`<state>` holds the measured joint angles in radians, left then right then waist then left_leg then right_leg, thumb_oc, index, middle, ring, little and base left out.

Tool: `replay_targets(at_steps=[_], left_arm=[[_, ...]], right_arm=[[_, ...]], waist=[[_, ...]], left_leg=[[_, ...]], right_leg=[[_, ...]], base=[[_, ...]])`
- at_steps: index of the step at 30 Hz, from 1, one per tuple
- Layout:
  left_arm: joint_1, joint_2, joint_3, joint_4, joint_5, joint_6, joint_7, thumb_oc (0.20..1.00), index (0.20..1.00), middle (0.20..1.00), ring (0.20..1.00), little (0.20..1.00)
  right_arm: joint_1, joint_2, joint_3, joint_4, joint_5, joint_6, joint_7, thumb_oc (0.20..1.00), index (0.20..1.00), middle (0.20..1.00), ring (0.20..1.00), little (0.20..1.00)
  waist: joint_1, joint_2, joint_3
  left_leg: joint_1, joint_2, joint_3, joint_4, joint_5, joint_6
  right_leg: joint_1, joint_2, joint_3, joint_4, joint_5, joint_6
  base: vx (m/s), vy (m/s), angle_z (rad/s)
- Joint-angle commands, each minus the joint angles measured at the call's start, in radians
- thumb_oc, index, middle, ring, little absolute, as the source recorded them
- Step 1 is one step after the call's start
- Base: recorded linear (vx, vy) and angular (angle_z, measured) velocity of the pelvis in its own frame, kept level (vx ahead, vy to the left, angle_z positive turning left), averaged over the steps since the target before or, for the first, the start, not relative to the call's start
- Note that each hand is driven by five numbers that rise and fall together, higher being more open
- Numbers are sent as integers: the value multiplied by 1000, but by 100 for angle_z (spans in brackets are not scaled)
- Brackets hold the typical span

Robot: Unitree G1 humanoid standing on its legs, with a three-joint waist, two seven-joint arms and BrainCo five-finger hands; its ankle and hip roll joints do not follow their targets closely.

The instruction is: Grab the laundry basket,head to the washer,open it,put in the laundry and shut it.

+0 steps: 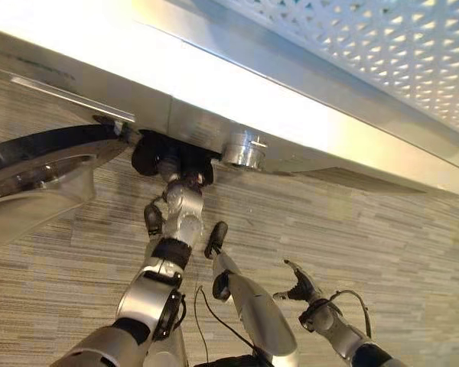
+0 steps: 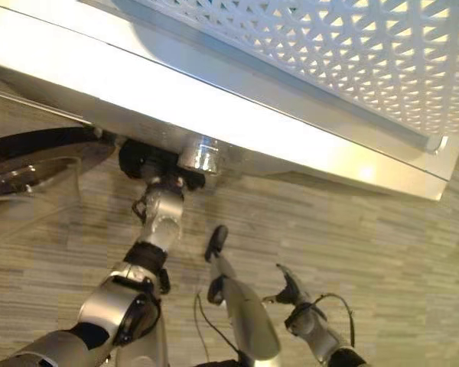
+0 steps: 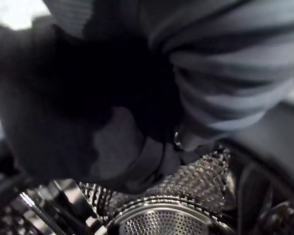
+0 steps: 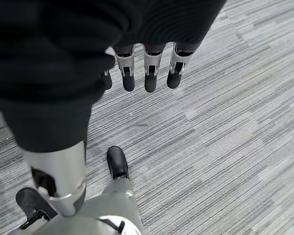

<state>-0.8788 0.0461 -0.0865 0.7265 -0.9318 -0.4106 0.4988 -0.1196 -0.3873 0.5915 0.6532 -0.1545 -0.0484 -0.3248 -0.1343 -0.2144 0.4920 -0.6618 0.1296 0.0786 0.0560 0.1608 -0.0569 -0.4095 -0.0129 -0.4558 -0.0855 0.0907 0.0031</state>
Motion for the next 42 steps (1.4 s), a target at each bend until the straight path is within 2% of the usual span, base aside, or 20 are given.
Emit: replay_targets(at_steps=[1,7,15,21,23,24,25,26,28,29,31,32,33,34,35,38,39,40,41,42], left_arm=[[-134,50,-20,-7,75,-56,16,200,200,200,200,200],[-299,56,-21,-45,78,-104,48,200,200,200,200,200],[-499,22,-11,-152,79,-159,111,200,200,200,200,200],[-717,240,-22,-150,26,-215,147,200,200,200,200,200],[-737,263,-24,-169,7,-231,146,200,200,200,200,200],[-734,329,-20,-217,-31,-250,129,200,200,200,200,200],[-730,329,-20,-218,-37,-249,124,398,398,398,398,398],[-713,345,-30,-203,-56,-228,107,1000,1000,1000,1000,1000],[-673,391,-70,-147,-73,-170,71,1000,1000,1000,1000,1000],[-658,418,-108,-81,-61,-107,41,1000,1000,1000,1000,1000],[-647,456,-137,-21,-27,-62,22,1000,1000,1000,1000,1000],[-627,496,-181,31,37,2,2,1000,1000,1000,1000,1000],[-602,558,-271,205,162,129,-50,1000,1000,1000,1000,1000],[-612,559,-275,219,163,129,-57,1000,1000,1000,1000,1000],[-606,586,-362,359,308,237,-114,1000,1000,1000,1000,1000],[-620,601,-493,483,622,345,-146,1000,1000,1000,1000,1000],[-620,600,-493,484,623,346,-146,1000,1000,1000,1000,1000],[-615,593,-528,511,717,381,-152,1000,1000,1000,1000,1000],[-599,564,-613,556,904,437,-209,1000,1000,1000,1000,1000],[-600,563,-614,557,907,438,-210,1000,1000,1000,1000,1000]], right_arm=[[-14,-36,-20,-57,-8,-8,-24,1000,1000,1000,1000,1000],[-50,-34,-27,-25,-4,-13,-44,1000,1000,1000,1000,1000],[48,-129,-100,-271,-77,3,-39,1000,1000,1000,1000,1000],[87,-195,-126,-347,-85,-23,0,1000,1000,1000,1000,1000],[101,-206,-135,-359,-85,-24,2,1000,1000,1000,1000,1000],[147,-209,-163,-383,-80,-29,11,1000,1000,1000,1000,1000],[151,-210,-164,-386,-81,-28,13,1000,1000,1000,1000,1000],[164,-210,-174,-382,-76,-27,15,1000,1000,1000,1000,1000],[168,-216,-185,-371,-62,-22,20,1000,1000,1000,1000,1000],[175,-216,-192,-373,-57,-22,26,1000,1000,1000,1000,1000],[181,-209,-194,-378,-55,-22,33,1000,1000,1000,1000,1000],[184,-211,-205,-378,-52,-20,38,1000,1000,1000,1000,1000],[185,-215,-221,-374,-38,-25,47,1000,1000,1000,1000,1000],[184,-212,-220,-375,-37,-25,48,1000,1000,1000,1000,1000],[178,-222,-224,-374,-27,-28,56,1000,1000,1000,1000,1000],[170,-225,-233,-389,-21,-36,68,1000,1000,1000,1000,1000],[170,-225,-234,-390,-21,-36,68,1000,1000,1000,1000,1000],[170,-228,-235,-403,-17,-39,72,1000,1000,1000,1000,1000],[197,-236,-231,-414,-4,-54,95,1000,1000,1000,1000,1000],[200,-235,-232,-415,-3,-54,96,1000,1000,1000,1000,1000]], waist=[[11,-88,28],[-25,-100,28],[-90,-96,28],[-129,-74,-1],[-133,-68,-9],[-131,-49,-18],[-131,-49,-21],[-127,-40,-28],[-114,-22,-29],[-109,-13,-33],[-104,-8,-34],[-99,1,-38],[-89,19,-42],[-89,18,-43],[-83,31,-47],[-74,33,-48],[-74,32,-47],[-73,32,-47],[-77,30,-46],[-75,29,-46]], left_leg=[[-39,123,61,-31,28,-91],[-141,127,36,16,12,-88],[-224,124,16,31,-4,-89],[-278,135,15,81,-32,-84],[-288,136,14,89,-37,-82],[-297,135,13,98,-45,-77],[-298,135,13,99,-46,-77],[-301,132,11,102,-49,-75],[-306,127,9,110,-51,-72],[-308,127,8,116,-56,-73],[-314,123,6,122,-55,-71],[-318,123,5,130,-58,-70],[-322,119,4,135,-55,-68],[-325,119,3,136,-56,-68],[-327,119,0,141,-57,-67],[-328,118,-1,141,-52,-65],[-328,118,-1,141,-52,-65],[-326,118,0,139,-51,-64],[-318,119,0,138,-49,-63],[-316,119,0,138,-49,-63]], right_leg=[[-95,-62,2,115,-50,91],[-179,-50,8,124,-46,94],[-277,-50,22,160,-67,96],[-345,-38,66,192,-70,100],[-355,-38,70,197,-72,100],[-368,-37,78,203,-75,101],[-370,-38,78,203,-75,101],[-375,-37,80,208,-79,100],[-384,-39,82,217,-82,95],[-388,-37,82,223,-88,93],[-393,-38,82,227,-88,88],[-394,-39,81,229,-91,85],[-400,-40,81,230,-91,80],[-401,-40,80,230,-92,80],[-403,-38,80,232,-91,76],[-403,-37,73,226,-85,74],[-403,-37,74,226,-85,74],[-401,-37,75,224,-81,74],[-395,-36,76,223,-79,72],[-394,-36,77,222,-79,72]], base=[[0,0,0],[32,-29,-3],[66,-58,4],[51,7,-3],[66,1,-12],[52,21,-13],[68,12,-12],[31,-6,-7],[35,-6,-5],[17,-5,-3],[-4,11,-4],[-11,30,-1],[0,0,0],[0,0,0],[0,0,0],[-34,6,4],[0,0,0],[-56,18,-2],[-56,18,-2],[-39,12,-1]])
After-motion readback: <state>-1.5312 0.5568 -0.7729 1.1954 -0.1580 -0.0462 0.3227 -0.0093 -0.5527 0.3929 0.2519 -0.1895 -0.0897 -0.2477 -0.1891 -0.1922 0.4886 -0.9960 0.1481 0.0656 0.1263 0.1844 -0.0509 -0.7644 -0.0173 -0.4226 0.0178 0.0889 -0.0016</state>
